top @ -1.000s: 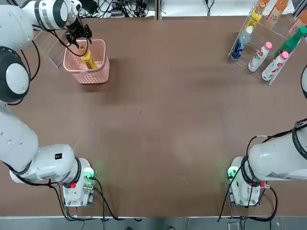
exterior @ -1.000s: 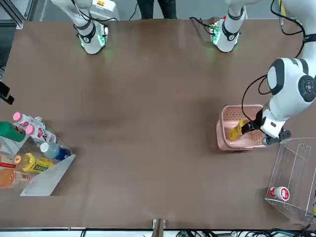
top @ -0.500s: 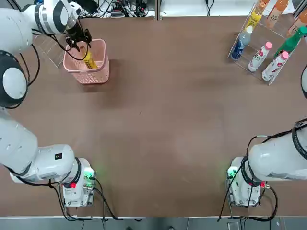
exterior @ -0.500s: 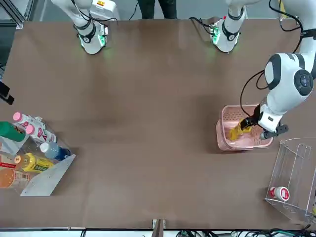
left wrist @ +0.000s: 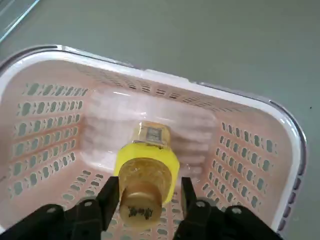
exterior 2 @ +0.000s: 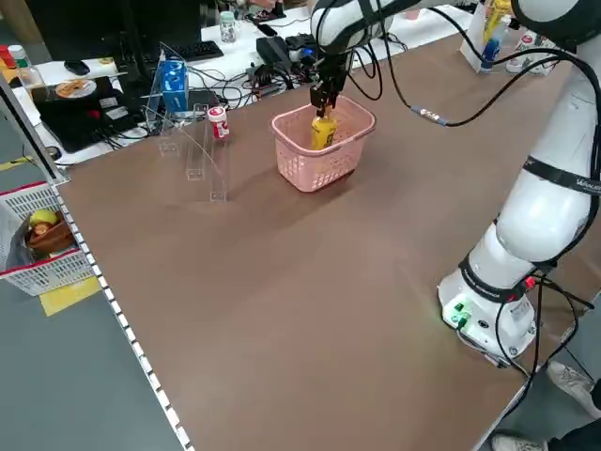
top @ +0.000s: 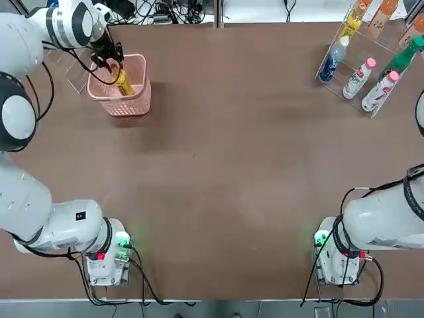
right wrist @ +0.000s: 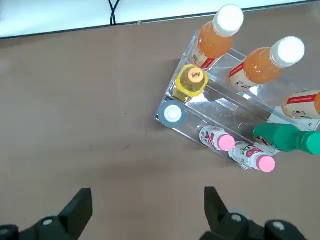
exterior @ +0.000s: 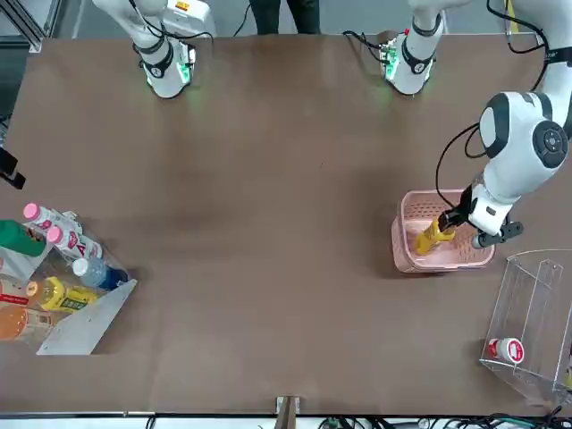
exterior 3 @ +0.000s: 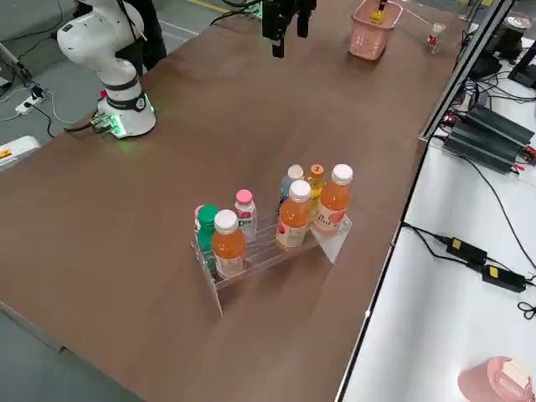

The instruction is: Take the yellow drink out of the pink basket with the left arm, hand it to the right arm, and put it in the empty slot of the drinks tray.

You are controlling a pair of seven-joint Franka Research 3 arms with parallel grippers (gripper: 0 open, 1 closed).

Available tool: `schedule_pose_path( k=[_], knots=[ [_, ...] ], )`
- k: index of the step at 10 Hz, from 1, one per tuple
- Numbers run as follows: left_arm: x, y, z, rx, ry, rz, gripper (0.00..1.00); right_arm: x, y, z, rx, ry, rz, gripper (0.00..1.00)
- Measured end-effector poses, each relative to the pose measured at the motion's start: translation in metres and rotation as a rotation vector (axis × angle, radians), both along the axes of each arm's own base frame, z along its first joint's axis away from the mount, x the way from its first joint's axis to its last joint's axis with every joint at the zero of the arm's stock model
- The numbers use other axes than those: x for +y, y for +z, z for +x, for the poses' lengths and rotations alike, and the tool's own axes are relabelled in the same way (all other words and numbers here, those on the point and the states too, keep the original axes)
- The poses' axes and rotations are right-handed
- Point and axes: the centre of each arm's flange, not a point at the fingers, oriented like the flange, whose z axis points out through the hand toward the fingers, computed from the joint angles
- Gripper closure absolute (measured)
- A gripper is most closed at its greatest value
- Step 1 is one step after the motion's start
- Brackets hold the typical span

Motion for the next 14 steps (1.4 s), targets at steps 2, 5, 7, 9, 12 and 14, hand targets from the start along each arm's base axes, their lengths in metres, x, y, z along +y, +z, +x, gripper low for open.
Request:
schedule_pose_path(
  k=[2, 5, 7, 9, 12, 14],
  knots=[
    [0.0, 0.0, 0.0, -0.001, 0.0, 0.0, 0.48, 0.0, 0.0, 0.0, 0.0, 0.0, 0.0, 0.01],
    [0.0, 0.001, 0.0, -0.002, 0.001, 0.0, 0.56, 0.0, 0.0, 0.0, 0.0, 0.0, 0.0, 0.01],
    [0.001, 0.001, 0.0, -0.002, 0.001, 0.0, 0.63, 0.0, 0.0, 0.0, 0.0, 0.0, 0.0, 0.01],
    [0.001, 0.001, 0.0, -0.003, 0.0, 0.002, 0.66, 0.0, 0.0, 0.0, 0.0, 0.0, 0.0, 0.01],
    [0.001, 0.003, 0.001, -0.008, 0.0, 0.002, 0.66, 0.0, 0.0, 0.0, 0.0, 0.0, 0.0, 0.01],
    [0.001, 0.028, 0.01, -0.037, -0.005, 0.002, 0.66, 0.0, 0.0, 0.0, 0.0, 0.0, 0.0, 0.01]
  ],
)
